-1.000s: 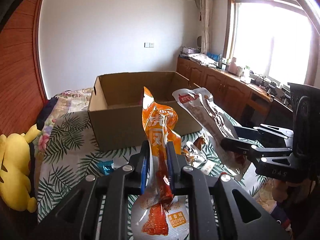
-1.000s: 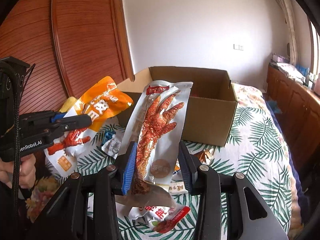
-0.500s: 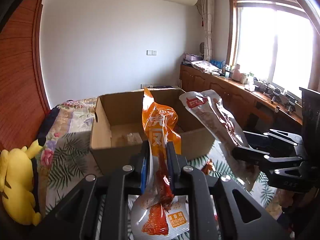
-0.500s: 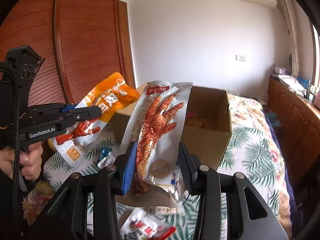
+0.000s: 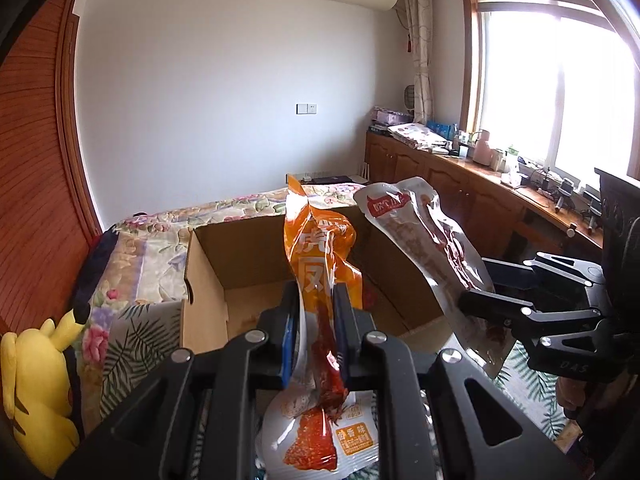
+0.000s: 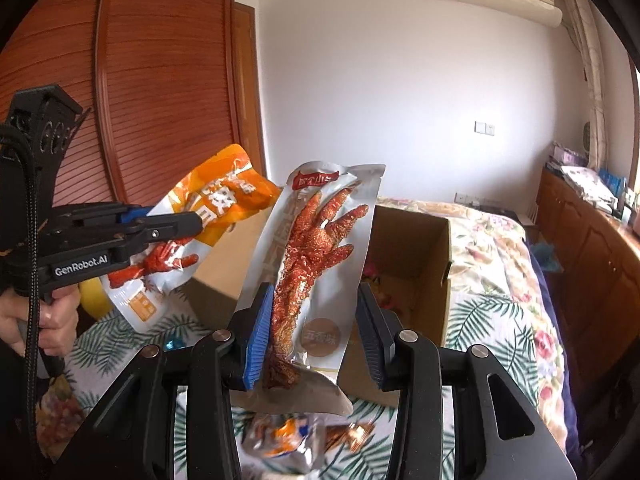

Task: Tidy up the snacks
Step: 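Carry both chicken-feet packs over the box and open both tools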

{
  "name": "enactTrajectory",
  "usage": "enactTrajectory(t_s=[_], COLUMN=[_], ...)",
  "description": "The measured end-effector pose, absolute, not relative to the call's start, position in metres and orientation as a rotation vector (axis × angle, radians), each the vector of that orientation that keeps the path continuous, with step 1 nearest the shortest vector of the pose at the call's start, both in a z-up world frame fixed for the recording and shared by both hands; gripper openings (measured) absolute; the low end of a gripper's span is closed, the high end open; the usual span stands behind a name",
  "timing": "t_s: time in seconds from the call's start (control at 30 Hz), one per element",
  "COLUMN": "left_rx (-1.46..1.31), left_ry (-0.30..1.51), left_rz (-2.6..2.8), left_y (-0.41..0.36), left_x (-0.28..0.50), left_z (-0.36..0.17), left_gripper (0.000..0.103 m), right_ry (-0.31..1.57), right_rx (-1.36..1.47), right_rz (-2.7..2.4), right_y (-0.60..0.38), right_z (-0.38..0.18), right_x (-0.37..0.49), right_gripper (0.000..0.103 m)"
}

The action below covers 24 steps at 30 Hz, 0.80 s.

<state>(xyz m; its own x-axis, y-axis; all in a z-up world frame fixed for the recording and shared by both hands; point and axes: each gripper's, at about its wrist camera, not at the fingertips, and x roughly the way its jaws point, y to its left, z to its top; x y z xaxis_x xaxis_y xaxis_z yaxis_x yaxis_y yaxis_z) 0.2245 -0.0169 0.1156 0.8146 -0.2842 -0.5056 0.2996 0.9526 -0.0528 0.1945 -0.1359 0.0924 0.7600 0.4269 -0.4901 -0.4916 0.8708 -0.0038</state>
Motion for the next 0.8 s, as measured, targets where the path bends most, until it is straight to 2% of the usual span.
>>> enactTrajectory(t_s=[0.8], left_rx=[0.04], left_ry=[0.651], left_rz=[-0.269], left_y=[-0.019], left_x=[0.323], left_z=[0.078], left_gripper=[0.014], right_ry=[0.6], right_rx=[-0.18], right_rz=[0.463], right_y=[-0.119], right_z=[0.062], right_x=[0.285], right_gripper=[0.041])
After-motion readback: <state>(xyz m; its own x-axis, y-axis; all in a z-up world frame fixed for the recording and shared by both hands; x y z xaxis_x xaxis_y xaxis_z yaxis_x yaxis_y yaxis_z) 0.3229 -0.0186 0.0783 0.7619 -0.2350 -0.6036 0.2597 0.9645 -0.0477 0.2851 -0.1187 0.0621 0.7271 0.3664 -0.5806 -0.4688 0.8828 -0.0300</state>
